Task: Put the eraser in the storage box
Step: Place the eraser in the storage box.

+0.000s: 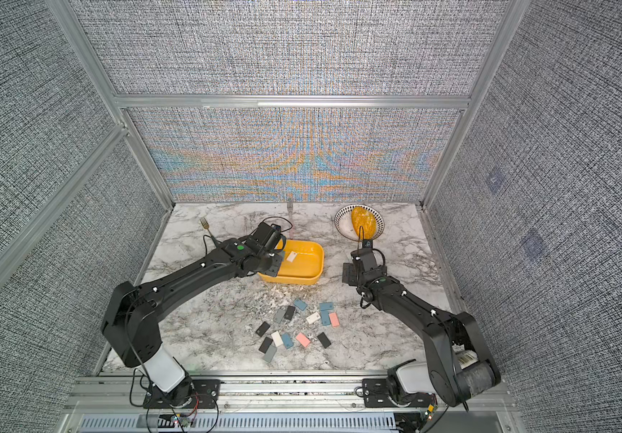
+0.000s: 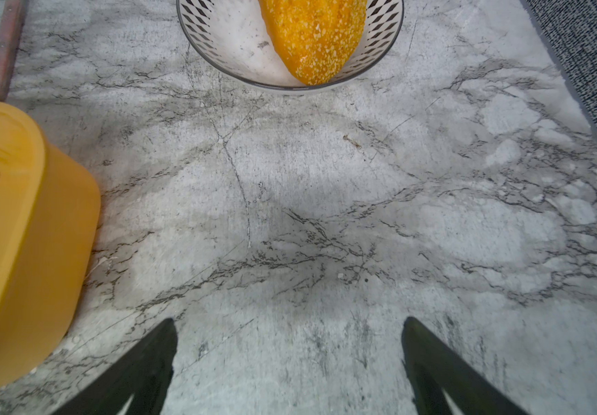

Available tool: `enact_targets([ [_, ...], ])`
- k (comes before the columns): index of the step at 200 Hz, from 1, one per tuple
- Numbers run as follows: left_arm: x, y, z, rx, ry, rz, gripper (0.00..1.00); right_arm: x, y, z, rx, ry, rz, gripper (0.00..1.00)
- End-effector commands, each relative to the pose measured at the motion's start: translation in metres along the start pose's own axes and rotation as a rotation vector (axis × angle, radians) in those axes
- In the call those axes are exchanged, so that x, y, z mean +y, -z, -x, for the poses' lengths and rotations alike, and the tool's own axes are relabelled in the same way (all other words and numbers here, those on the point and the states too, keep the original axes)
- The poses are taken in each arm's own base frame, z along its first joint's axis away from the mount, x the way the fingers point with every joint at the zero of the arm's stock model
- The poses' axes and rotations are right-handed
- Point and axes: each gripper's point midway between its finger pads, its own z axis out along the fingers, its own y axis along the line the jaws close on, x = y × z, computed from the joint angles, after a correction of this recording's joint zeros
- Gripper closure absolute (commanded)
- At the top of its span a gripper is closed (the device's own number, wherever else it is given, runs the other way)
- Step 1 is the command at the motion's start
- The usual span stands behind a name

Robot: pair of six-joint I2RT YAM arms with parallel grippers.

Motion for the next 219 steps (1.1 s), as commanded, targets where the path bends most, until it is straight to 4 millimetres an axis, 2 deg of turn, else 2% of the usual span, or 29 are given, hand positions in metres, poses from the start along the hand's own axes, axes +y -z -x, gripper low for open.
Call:
enact_targets([
  [1,-0.008,-0.006,0.013,-0.016,-0.028,-0.043,0.71,-0.006,0.001,0.001,-0.005,-0.011,-0.02,0.02],
  [102,-0.022,-0.045,0.037,-0.002,-0.03,-0.089,0.71,-0.011,-0.001,-0.003,0.006,-0.023,-0.028,0.02],
  [138,-0.029,-0.055,0.053,-0.013,-0.047,-0.106,0.71,-0.012,0.0,-0.005,0.008,-0.022,-0.031,0.02],
  [141,-0.03,-0.064,0.049,0.006,-0.051,-0.102,0.71,-0.013,0.0,-0.005,0.009,-0.023,-0.033,0.02],
  [158,-0.032,-0.075,0.051,0.023,-0.057,-0.103,0.71,-0.014,0.0,-0.005,0.007,-0.025,-0.035,0.02],
  [219,-0.041,-0.104,0.052,0.059,-0.059,-0.126,0.71,-0.017,-0.001,-0.006,0.011,-0.028,-0.041,0.02],
])
